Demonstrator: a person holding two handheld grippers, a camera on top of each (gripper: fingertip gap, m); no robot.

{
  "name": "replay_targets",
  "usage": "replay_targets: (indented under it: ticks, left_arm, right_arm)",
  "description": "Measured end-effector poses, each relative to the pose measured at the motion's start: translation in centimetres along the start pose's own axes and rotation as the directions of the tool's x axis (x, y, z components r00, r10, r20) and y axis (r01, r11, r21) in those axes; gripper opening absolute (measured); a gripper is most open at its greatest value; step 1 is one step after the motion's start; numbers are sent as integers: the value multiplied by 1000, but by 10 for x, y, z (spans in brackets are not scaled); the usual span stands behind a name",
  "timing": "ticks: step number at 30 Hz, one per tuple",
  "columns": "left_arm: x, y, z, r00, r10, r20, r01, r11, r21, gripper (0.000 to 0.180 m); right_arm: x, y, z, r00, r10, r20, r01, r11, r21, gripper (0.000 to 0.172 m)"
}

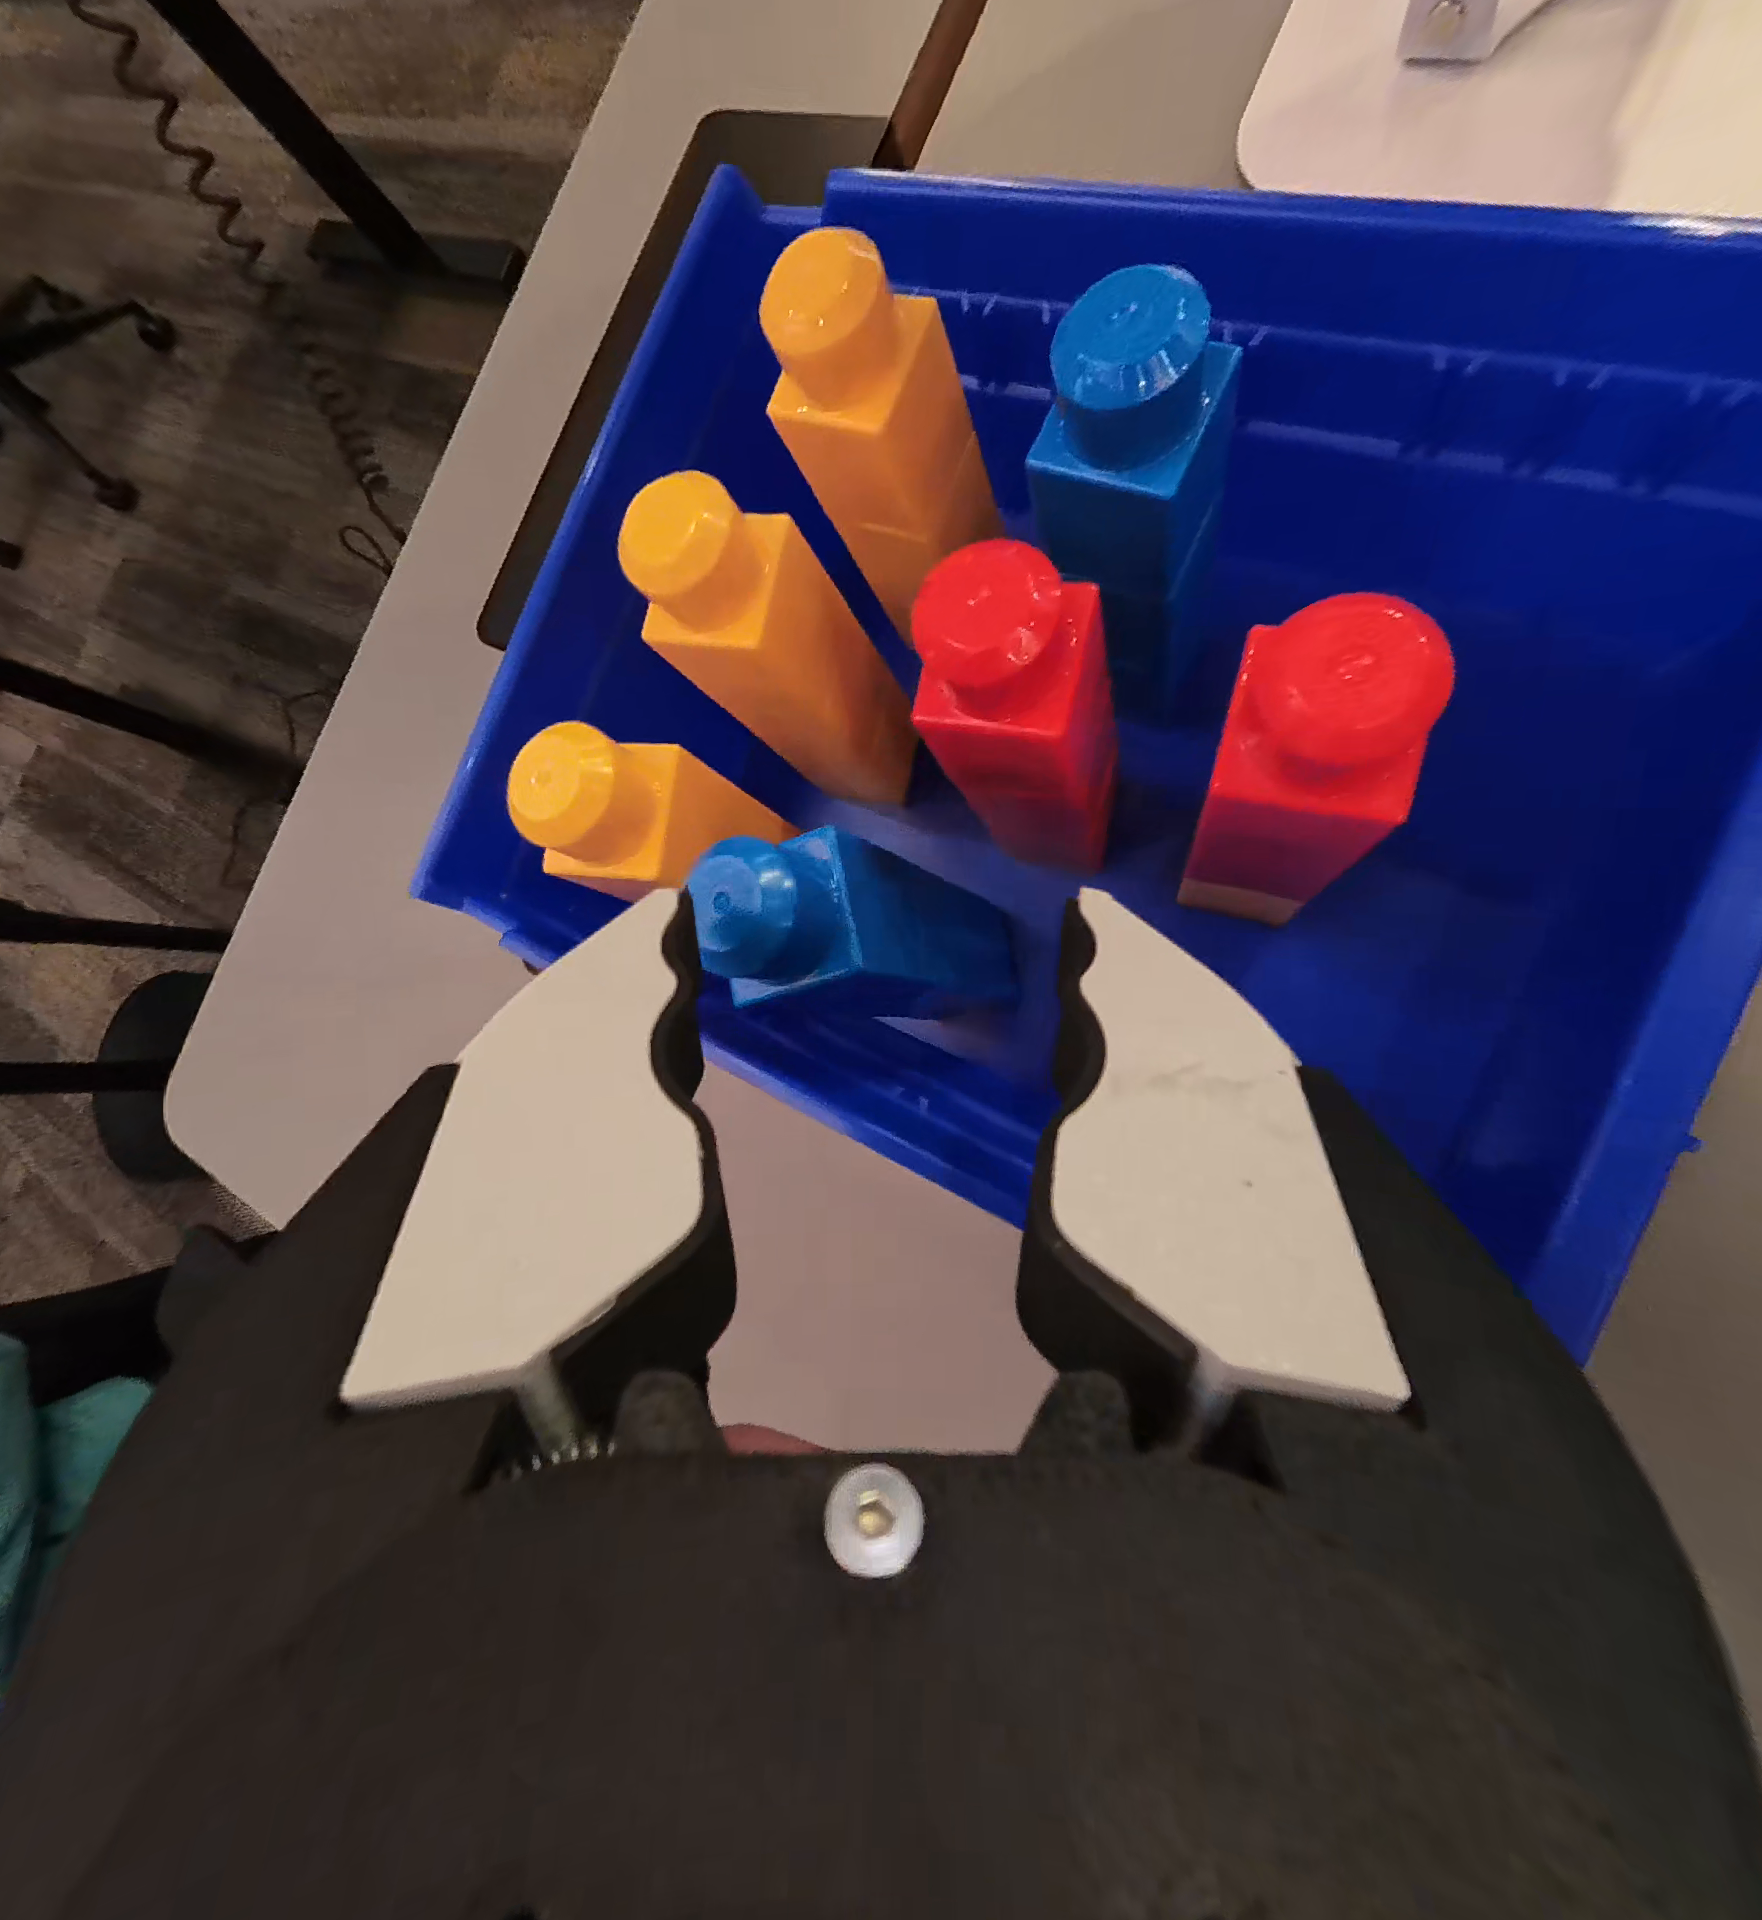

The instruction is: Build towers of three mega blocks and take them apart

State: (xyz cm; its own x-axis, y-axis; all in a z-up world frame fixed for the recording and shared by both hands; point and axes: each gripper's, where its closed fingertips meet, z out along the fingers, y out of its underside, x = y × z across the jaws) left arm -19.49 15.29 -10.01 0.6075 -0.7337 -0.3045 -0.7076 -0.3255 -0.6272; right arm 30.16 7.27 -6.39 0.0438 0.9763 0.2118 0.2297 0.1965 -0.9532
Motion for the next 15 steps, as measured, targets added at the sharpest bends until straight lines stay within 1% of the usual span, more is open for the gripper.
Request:
replay_targets:
  ticks: [5, 8, 9, 12, 15]
  left_arm:
    - [7, 5, 0, 1000, 17, -19, -17, 1000, -19, 58]
    - [10, 2, 2, 999, 15, -31, -16, 1000, -22, 60]
    - [10, 0, 4, 999, 9, -32, -10, 1000, -23, 61]
    - [5, 9, 13, 1000, -14, -21, 12, 996, -85, 61]
    - [-1, 10, 19, 998, -66, -14, 65, 995, -82, 61]
  right_arm:
    - [1, -2, -3, 1000, 14, 11, -14, 999, 28, 0]
    - [1, -1, -4, 1000, 19, 18, -19, 999, 32, 0]
    - [1, -1, -4, 1000, 19, 20, -19, 999, 32, 0]
    - [0, -2, -3, 1000, 12, 20, -13, 999, 30, 0]
    - [-2, -2, -3, 1000, 10, 28, -11, 999, 32, 0]
